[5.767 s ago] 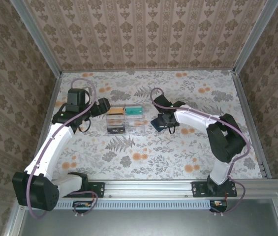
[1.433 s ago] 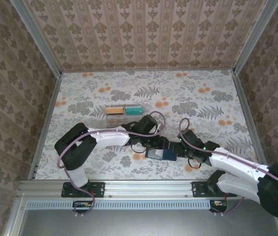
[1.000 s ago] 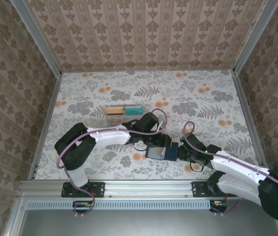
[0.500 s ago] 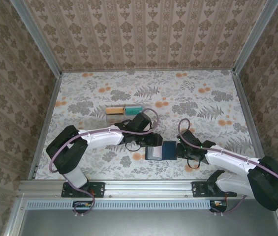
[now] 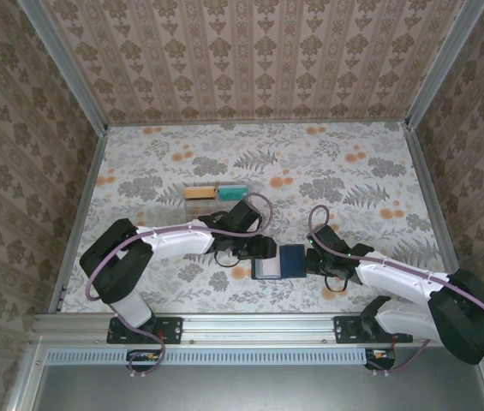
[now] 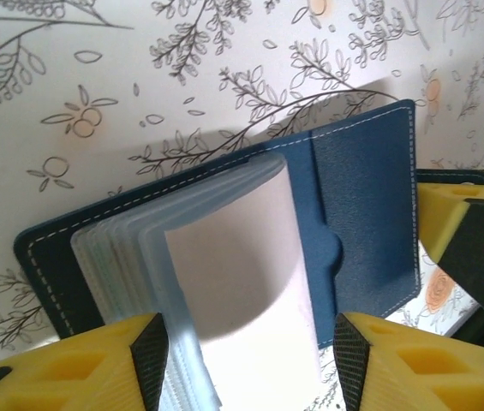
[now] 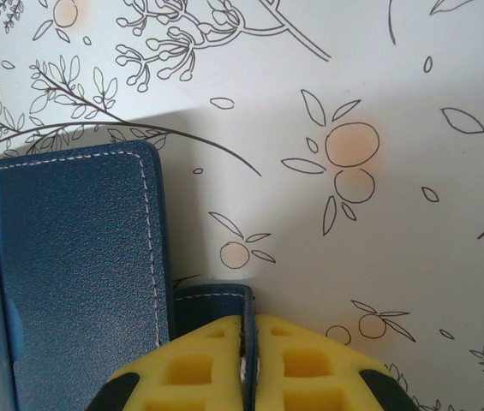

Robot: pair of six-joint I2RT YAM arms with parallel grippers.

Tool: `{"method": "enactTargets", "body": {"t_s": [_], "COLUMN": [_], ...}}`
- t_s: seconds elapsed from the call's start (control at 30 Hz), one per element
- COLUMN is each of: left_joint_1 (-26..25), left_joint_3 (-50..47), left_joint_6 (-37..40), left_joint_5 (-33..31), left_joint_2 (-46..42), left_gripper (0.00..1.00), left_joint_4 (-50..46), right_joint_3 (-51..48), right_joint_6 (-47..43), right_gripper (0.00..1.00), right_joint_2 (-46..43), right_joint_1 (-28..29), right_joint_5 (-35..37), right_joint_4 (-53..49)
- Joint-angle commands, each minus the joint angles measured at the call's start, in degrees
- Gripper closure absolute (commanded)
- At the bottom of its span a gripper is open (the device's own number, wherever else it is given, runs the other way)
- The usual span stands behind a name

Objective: Take the credit cards out of the card holder

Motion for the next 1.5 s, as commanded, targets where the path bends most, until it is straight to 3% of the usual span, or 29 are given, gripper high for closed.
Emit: {"method": "enactTargets", "body": {"t_s": [0.0,0.97,1.13,1.3,1.47], "left_joint_1": [-0.8,-1.9,-1.7,-1.7,-1.8], "left_joint_3": [0.2,3.7,4.1,3.8,2.2], "left_joint_6": [0.2,-1.2,-0.4,0.6,0.5], "left_joint_5": [-1.4,8.1,6.0,-0.2,-0.5], "left_joint_2": [-0.5,5.0,3.5,-0.4,-1.2], "left_gripper": [0.44,0.41,0.41,0.41,0.41], "left_joint_4": [-3.3,7.6,4.7,-4.1,-5.8], "right_joint_3": [-0.1,-0.1,0.0,-0.3,-0.5], "right_joint_6": [-0.4,-0.1,-0.4,-0.3,-0.2], "right_gripper": [0.93,0.93,0.93,0.93,0.93], "right_joint_2": [0.7,1.0,0.5,0.4,1.0], "right_joint_1": [-0.1,-0.1,-0.1,-0.1,-0.1], "right_joint_5": [-1.4,-2.4,-2.2,-2.2,-2.2], "right_joint_4": [0.7,1.9,1.3,1.5,2.1]}}
